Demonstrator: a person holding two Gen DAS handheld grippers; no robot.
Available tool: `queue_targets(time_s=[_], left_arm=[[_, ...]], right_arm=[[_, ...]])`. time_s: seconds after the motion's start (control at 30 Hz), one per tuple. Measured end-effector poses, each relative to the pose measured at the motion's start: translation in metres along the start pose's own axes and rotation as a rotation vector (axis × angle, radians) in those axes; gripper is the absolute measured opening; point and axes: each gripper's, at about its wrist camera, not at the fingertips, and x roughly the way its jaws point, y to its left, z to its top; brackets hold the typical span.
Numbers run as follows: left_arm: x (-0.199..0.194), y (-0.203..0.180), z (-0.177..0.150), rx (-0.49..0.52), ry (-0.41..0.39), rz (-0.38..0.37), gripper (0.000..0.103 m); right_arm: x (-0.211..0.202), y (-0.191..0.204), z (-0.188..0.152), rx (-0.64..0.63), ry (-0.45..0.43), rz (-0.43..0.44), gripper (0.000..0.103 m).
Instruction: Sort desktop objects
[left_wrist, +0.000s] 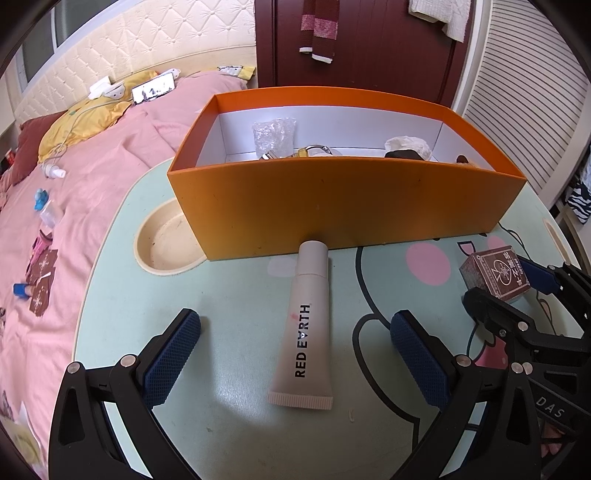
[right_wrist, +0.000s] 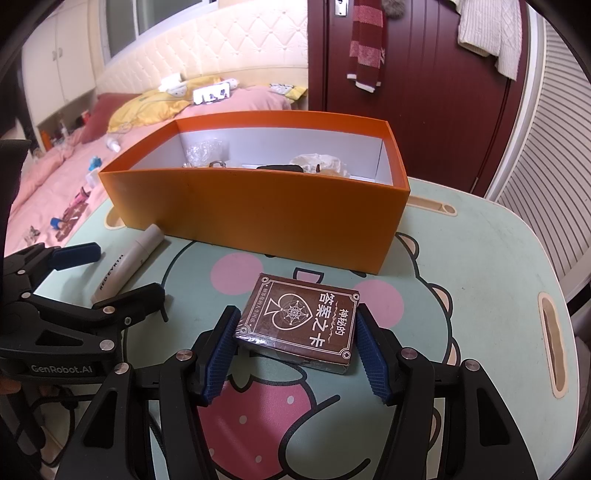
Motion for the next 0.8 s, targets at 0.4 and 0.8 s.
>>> queue_targets(time_s=[0.4, 0.8], left_arm=[[-0.004, -0.002, -0.001, 0.012, -0.02, -0.007, 0.091], [-0.032, 0.008, -0.003, -0.004, -0.096, 0.01, 0.021]], right_arm=[[0.0, 0.0, 0.0, 0.0, 0.0, -0.001, 0.062], [-0.001, 0.0, 0.0, 0.012, -0.002, 0.009, 0.061]])
